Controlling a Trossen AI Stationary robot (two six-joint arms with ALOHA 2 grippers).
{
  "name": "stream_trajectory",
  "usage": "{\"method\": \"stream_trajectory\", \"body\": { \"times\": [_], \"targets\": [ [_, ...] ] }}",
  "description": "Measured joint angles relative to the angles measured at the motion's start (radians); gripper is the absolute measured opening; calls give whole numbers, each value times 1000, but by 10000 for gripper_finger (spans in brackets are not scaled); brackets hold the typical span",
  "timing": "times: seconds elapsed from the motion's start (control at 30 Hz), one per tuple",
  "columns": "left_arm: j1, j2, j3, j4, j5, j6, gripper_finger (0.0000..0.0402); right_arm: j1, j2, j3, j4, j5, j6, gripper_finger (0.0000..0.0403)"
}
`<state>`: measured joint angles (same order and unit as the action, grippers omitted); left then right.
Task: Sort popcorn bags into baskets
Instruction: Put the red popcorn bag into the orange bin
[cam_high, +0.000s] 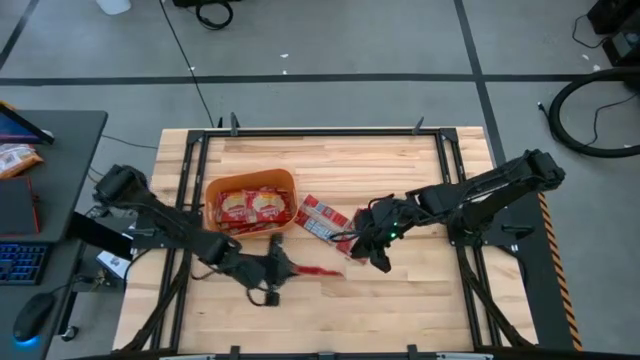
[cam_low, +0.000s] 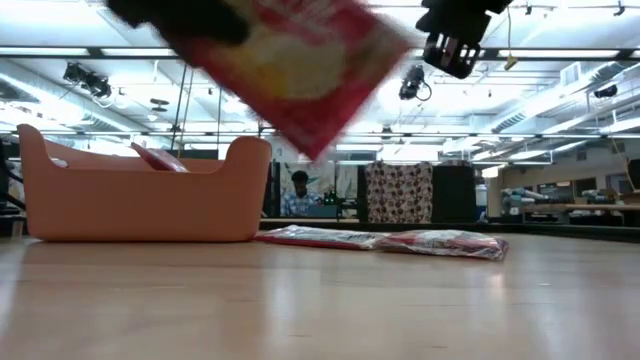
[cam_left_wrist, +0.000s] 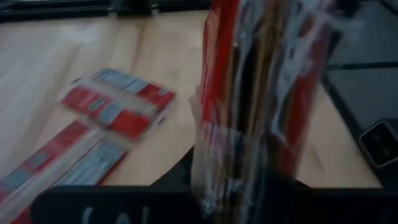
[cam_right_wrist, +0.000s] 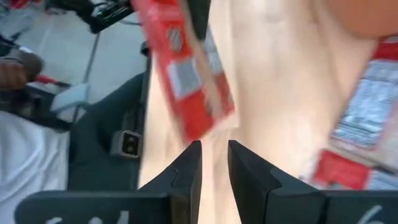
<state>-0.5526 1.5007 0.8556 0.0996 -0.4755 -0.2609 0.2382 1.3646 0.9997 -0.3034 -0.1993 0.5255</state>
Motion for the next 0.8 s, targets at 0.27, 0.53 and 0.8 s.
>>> {"method": "stream_trajectory", "body": {
  "times": [0.27,0.53,0.8],
  "targets": [
    [-48,-255,-138,-119,-166,-267,45,0,-2,-1,-50,84,-31,83],
    [-53,-464,-193,-247,-417,-462,45,0,36,-2,-40,84,-32,83],
    [0,-580,-194,-543,-508,-755,45,0,44,-2,-23,78,-31,82]
  ]
}}
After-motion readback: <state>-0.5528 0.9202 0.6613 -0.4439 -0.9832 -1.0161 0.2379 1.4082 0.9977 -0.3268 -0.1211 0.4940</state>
